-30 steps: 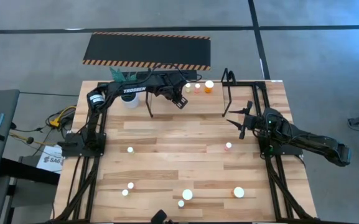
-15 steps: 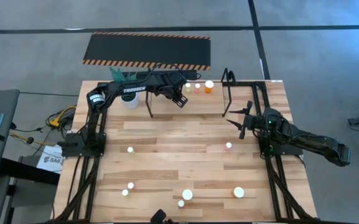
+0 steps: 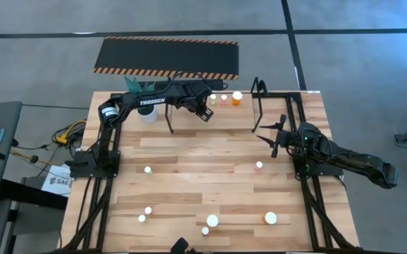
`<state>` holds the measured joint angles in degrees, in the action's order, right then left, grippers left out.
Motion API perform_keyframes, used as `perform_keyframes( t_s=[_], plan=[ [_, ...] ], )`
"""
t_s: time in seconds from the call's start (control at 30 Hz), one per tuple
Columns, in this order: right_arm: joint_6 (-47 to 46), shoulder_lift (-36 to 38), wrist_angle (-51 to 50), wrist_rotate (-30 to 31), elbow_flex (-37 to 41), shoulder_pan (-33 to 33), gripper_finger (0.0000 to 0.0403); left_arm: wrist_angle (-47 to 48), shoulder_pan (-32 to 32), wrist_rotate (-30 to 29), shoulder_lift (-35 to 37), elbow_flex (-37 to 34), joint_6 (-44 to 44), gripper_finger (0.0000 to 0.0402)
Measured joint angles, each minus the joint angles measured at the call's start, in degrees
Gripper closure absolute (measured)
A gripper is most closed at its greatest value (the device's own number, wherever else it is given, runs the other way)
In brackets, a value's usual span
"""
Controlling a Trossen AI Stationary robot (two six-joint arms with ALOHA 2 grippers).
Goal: Pick and place medicine bottles onto shelf by color
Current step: Put the top small orange pill bottle aligned with the other small orange pill bottle on the shelf
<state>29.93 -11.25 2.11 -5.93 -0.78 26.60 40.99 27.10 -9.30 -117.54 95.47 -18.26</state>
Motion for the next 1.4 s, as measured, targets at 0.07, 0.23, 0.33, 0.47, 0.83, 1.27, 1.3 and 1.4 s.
perform_keyframes(
  t_s=[0.07,0.23,0.33,0.47,0.83,1.27,1.3,1.4],
  plan=[
    [0.0,0.0,0.0,0.0,0.0,0.0,0.0196,0.2,0.0,0.0,0.0,0.0,-0.1,0.0297],
    [0.0,0.0,0.0,0.0,0.0,0.0,0.0196,0.4,0.0,0.0,0.0,0.0,-0.5,0.0297],
    [0.0,0.0,0.0,0.0,0.0,0.0,0.0196,0.6,0.0,0.0,-0.3,0.0,-1.4,0.0297],
    [0.0,0.0,0.0,0.0,0.0,0.0,0.0196,0.6,0.0,0.6,-0.7,0.0,-1.7,0.0297],
    [0.0,0.0,0.0,0.0,0.0,0.0,0.0196,0.4,0.1,0.0,-0.8,0.0,-1.9,0.0297],
    [0.0,0.0,0.0,0.0,0.0,0.0,0.0196,-0.5,0.6,-0.4,-0.9,-0.1,-2.4,0.0297],
    [0.0,0.0,0.0,0.0,0.0,0.0,0.0196,-0.5,0.7,-0.4,-0.9,-0.1,-2.4,0.0297],
    [0.0,0.0,0.0,0.0,0.0,0.0,0.0196,-0.5,0.9,-0.3,-0.9,-0.1,-2.5,0.0297]
  ],
)
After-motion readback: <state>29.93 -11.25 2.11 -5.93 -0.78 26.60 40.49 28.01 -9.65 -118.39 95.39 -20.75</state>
